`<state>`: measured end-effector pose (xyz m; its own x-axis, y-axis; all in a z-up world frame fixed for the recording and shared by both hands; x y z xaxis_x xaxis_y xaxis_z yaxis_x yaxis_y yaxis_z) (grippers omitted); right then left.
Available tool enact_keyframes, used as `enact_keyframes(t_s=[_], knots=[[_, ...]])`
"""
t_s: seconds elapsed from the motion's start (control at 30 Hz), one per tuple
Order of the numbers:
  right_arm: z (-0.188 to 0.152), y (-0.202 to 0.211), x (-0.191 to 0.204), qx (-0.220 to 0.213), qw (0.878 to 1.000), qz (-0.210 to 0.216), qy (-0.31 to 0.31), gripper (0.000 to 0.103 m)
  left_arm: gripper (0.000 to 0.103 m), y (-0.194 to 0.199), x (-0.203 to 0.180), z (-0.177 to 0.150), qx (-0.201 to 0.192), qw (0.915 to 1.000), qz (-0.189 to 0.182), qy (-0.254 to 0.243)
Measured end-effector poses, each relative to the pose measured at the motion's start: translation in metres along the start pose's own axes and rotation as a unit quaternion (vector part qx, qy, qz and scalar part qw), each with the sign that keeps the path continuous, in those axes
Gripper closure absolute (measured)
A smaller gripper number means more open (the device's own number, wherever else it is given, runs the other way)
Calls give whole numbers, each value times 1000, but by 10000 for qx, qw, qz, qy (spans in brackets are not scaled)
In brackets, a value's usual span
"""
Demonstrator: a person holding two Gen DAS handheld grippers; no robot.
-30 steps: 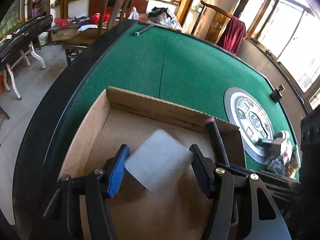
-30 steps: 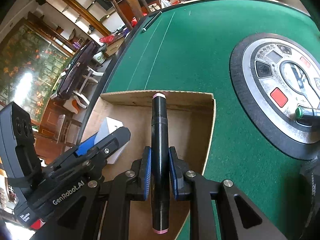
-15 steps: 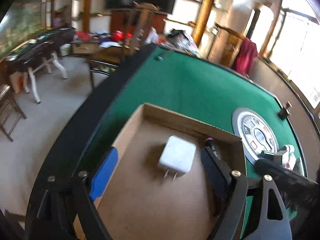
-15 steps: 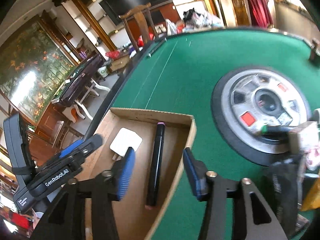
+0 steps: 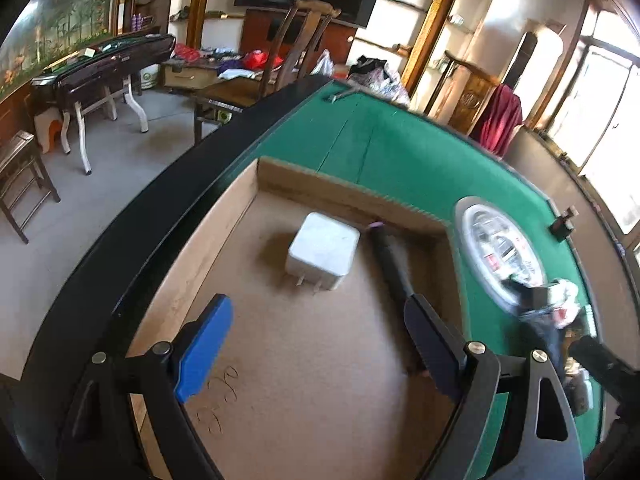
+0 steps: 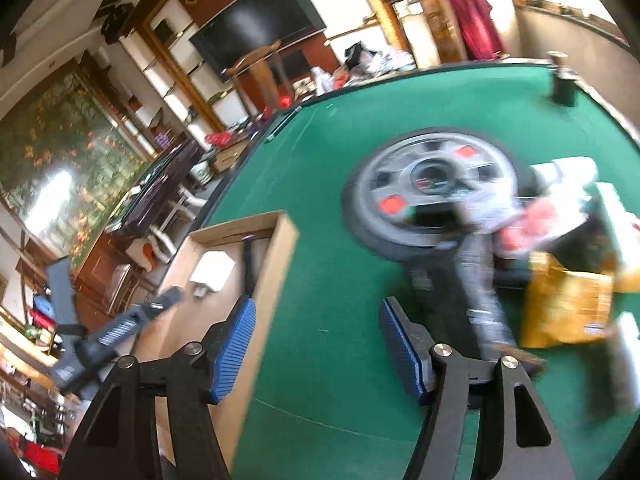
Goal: Organize objects
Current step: 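Grasp the black snack bag with the right gripper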
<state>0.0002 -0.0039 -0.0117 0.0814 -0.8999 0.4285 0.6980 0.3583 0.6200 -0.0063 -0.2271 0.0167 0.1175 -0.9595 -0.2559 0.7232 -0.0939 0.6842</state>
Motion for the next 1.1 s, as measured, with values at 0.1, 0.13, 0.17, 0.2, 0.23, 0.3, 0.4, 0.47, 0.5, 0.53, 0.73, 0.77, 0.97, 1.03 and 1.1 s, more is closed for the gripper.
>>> enact_keyframes(t_s=[0.1, 0.13, 0.17, 0.2, 0.23, 0.3, 0.4, 0.47, 0.5, 0.53, 0.73, 0.77, 0.97, 1.03, 1.1], knots=[[2, 26, -39, -227, 9990, -370, -80, 26, 13, 27, -24, 3, -172, 9993, -308, -89], [3, 31, -51, -255, 9985, -469, -124, 25, 12, 35, -33, 3, -208, 9987, -440, -119], [3, 36, -62, -265, 9979, -566, -193, 24, 11, 42, -40, 3, -240, 9980, -560, -138], [2, 39, -73, -253, 9972, -648, -282, 24, 10, 48, -47, 1, -265, 9973, -663, -161], [2, 42, -81, -218, 9968, -691, -340, 24, 10, 53, -54, -2, -275, 9966, -750, -184], [0, 41, -89, -131, 9964, -784, -304, 24, 10, 56, -70, -9, -205, 9953, -920, -233], [-4, 36, -88, 21, 9958, -910, -96, 24, 10, 51, -92, -25, 93, 9930, -1125, -341], [-5, 30, -79, 81, 9962, -870, 56, 24, 10, 50, -101, -35, 215, 9920, -1169, -422], [-4, 26, -73, 106, 9961, -864, 164, 24, 10, 51, -102, -39, 232, 9918, -1165, -471], [-4, 21, -70, 128, 9958, -874, 256, 24, 10, 51, -103, -42, 237, 9918, -1149, -514], [3, -33, -57, 490, 9879, -1236, 803, 25, 10, 58, -103, -47, 208, 9923, -1061, -599], [0, -42, -55, 616, 9851, -1324, 910, 32, 10, 59, -101, -46, 206, 9925, -1048, -593], [-23, -37, -53, 989, 9852, -1092, 879, 60, 10, 55, -102, -43, 259, 9919, -1027, -703], [-31, -23, -55, 1058, 9855, -996, 876, 61, 10, 48, -110, -40, 338, 9902, -1098, -792], [-42, -6, -60, 1109, 9859, -919, 850, 61, 10, 39, -120, -34, 431, 9879, -1171, -916]])
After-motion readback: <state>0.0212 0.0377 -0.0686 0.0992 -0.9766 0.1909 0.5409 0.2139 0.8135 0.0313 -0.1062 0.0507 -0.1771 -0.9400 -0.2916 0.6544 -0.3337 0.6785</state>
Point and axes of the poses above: each gripper's, at about its wrist camera, not at the fingertips, and y roughly against the way its jaws point, x to its left, z to its top, the point moved 6 cm from there along -y, roughly the way its jaws point, and after that the axes turned 4 degrees about -x, right-handed, at the moved point
